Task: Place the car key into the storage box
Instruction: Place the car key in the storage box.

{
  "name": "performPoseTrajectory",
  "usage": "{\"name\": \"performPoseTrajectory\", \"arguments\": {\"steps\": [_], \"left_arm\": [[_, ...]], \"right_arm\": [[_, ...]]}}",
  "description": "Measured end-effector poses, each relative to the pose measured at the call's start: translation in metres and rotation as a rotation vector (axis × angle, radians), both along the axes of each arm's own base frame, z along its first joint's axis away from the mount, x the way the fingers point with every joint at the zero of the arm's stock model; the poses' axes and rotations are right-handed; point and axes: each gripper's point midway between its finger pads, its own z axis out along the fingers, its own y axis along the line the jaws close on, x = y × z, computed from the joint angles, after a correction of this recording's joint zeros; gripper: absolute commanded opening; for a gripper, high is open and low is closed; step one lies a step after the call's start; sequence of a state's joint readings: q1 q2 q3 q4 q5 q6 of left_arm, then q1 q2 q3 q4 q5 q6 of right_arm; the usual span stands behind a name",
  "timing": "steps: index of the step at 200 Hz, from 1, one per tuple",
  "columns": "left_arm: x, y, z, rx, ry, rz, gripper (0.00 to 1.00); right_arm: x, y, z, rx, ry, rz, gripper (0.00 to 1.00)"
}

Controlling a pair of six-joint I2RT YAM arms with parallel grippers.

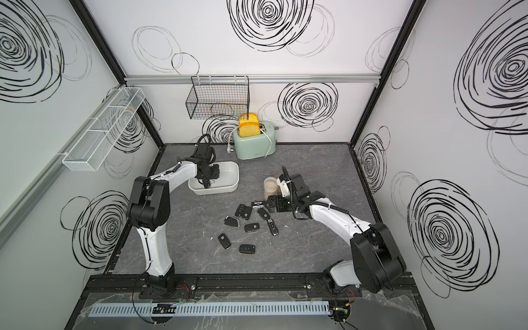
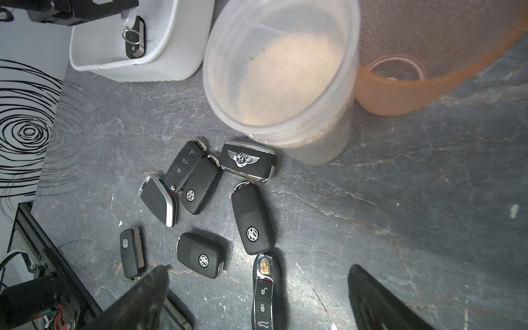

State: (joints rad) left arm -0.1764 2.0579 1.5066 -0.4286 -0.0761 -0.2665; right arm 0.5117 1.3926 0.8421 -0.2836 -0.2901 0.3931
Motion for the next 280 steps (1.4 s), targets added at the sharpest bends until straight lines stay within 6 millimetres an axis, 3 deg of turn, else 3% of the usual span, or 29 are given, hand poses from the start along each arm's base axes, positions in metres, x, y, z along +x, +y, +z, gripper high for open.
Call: {"name": "performPoseTrajectory", "arguments": {"steps": [36,69,141,173,207,224,243,263,280], "left_arm": [[-0.002,0.007,-0.020,0.045,0.050,0.019,0.27],[-0.003,0.007,-0.026,0.065,0.069,0.021,0.29],[-0.002,-0.002,-0.031,0.081,0.084,0.012,0.49],[-0.002,-0.004,-0.012,0.068,0.061,0.014,0.59],[0.001,0.000,0.045,0.040,-0.047,0.028,0.64],[-0.001,0.014,0.078,0.024,-0.116,0.056,0.64],[-0.006,0.042,0.099,0.015,-0.167,0.111,0.63],[-0.014,0.079,0.099,0.008,-0.174,0.186,0.61],[-0.025,0.105,0.082,0.003,-0.140,0.243,0.60]], "right_arm": [[0.001,0.000,0.000,-0.004,-0.001,-0.003,0.99],[0.002,-0.001,0.000,-0.006,-0.003,-0.006,0.99],[0.002,-0.001,0.000,-0.007,-0.003,-0.007,0.99],[0.005,0.001,0.005,-0.003,-0.014,-0.004,0.99],[0.012,0.006,0.008,-0.001,-0.016,0.012,0.99],[0.012,0.008,0.007,0.000,-0.008,0.021,0.99],[0.012,0.010,0.007,0.003,0.001,0.029,0.99],[0.012,0.011,0.007,0.004,0.006,0.033,0.99],[0.013,0.012,0.008,0.002,0.012,0.037,0.99]]}}
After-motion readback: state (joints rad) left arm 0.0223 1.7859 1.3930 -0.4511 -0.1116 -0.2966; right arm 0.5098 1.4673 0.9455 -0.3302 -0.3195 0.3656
